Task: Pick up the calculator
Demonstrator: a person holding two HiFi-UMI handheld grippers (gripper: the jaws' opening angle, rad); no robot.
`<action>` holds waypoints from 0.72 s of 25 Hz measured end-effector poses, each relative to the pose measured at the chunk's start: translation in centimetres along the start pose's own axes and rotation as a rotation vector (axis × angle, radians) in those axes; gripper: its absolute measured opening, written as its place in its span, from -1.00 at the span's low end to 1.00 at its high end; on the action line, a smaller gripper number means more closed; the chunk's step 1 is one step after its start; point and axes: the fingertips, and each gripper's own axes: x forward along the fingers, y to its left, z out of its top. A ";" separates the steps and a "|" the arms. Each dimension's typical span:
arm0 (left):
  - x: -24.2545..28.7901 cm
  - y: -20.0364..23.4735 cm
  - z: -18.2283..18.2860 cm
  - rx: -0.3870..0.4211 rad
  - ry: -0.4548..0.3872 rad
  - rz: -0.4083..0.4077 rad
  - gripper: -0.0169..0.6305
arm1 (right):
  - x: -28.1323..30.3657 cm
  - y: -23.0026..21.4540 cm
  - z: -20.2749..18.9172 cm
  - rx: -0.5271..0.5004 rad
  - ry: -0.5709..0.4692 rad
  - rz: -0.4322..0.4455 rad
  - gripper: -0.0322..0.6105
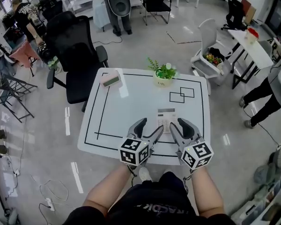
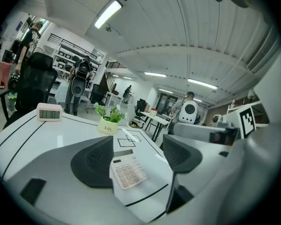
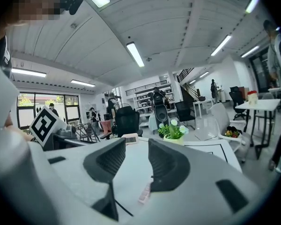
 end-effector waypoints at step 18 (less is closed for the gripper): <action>6.6 3.6 -3.4 -0.091 0.111 0.055 0.04 | 4.3 -6.7 -4.5 0.078 0.152 0.017 -0.48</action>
